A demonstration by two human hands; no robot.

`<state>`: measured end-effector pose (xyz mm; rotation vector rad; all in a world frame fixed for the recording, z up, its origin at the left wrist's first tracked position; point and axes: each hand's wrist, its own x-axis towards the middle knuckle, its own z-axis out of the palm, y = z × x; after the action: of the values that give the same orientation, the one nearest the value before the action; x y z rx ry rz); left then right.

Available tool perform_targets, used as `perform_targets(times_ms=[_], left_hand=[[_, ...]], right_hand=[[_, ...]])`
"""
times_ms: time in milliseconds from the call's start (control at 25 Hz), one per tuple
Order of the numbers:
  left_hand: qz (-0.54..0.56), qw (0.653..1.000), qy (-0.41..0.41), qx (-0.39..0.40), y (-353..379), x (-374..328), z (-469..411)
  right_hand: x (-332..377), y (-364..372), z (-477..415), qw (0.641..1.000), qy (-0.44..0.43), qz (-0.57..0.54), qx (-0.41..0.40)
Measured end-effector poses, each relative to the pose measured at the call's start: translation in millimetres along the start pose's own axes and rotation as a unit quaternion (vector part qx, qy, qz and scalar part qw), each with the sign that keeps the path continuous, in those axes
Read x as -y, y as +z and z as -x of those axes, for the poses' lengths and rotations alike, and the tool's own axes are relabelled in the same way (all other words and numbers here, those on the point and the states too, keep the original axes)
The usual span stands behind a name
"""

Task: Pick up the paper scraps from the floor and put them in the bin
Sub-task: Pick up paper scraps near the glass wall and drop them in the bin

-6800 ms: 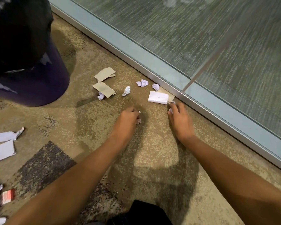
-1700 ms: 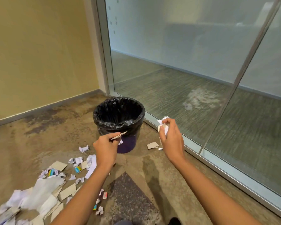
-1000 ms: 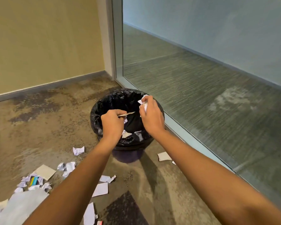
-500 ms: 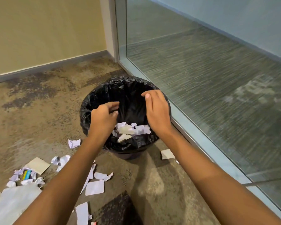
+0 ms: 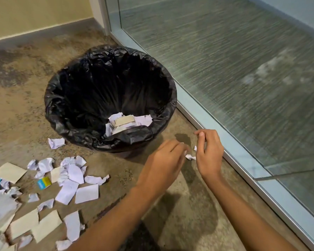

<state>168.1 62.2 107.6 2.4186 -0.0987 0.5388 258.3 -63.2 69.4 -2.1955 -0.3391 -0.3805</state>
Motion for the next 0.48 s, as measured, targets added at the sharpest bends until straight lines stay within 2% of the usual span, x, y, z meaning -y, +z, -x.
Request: perform_targets(times_ms=[120,200,280,440,480], left_hand=[[0.027,0.996,-0.063,0.059,45.9,22.3,15.6],[0.033,0.984,-0.127,0.123,70.4,38.1,18.1],[-0.002,0.966,-0.172,0.195,91.2,51.8,15.6],[0.017,0.943,-0.228,0.242,122.7,76.3,3.6],[0.011,0.945,-0.204,0.256,131.6,81.1,0.8]], right_hand=[[-46.3,12.6,13.2,0.99,0.069,0.077,0.094],[-76.1,21.7,18.2,0.957,0.155,0.153,0.192],[-96.8,27.6,20.2,0.918,0.224,0.202,0.256],[-114.1,45.7,21.9,0.909,0.198,0.149,0.335],[-117.1,50.8,23.8,0.908,0.181,0.156,0.344]])
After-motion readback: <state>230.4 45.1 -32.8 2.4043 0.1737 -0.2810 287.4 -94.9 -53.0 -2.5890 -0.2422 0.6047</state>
